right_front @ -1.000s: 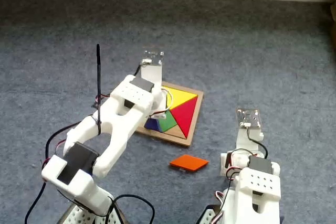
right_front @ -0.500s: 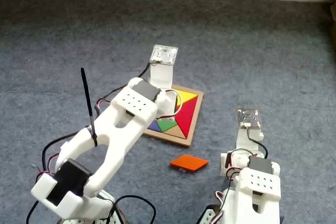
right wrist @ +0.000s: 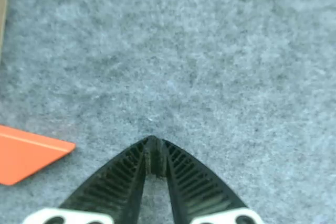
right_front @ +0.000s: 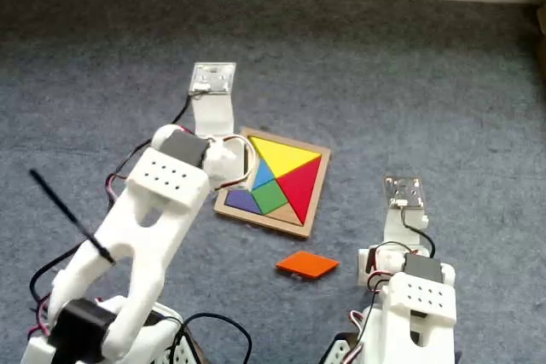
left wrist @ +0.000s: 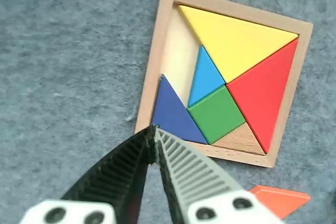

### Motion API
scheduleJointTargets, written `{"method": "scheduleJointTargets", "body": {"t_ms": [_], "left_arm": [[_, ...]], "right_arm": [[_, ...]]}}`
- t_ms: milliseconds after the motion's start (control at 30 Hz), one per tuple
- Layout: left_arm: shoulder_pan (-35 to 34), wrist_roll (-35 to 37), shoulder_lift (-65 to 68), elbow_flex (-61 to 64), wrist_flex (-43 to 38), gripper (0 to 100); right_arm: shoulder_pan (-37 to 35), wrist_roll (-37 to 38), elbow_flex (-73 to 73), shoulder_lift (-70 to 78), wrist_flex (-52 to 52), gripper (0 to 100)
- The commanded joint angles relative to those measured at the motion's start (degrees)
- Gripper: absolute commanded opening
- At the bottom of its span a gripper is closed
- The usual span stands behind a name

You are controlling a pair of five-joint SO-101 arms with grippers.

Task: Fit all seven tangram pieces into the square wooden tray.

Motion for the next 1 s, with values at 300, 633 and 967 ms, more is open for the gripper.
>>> {"method": "scheduleJointTargets", "body": {"t_ms": [300,633,967], "left_arm": [[-17.1,-13.7,-23.9,20.4,-0.5,1],[-29.4,-19.9,-35.9,40.0,-12.0,1],[-31.8,-25.1,-52.7,53.8,-14.9,1]], "right_arm": [[-2.0,14.8,-14.7,-0.4,8.5,1.0],[-19.1,15.1,-28.3,-0.3,25.6,14.1],[-32.0,15.0,-28.2,-0.2,26.2,20.7]]}}
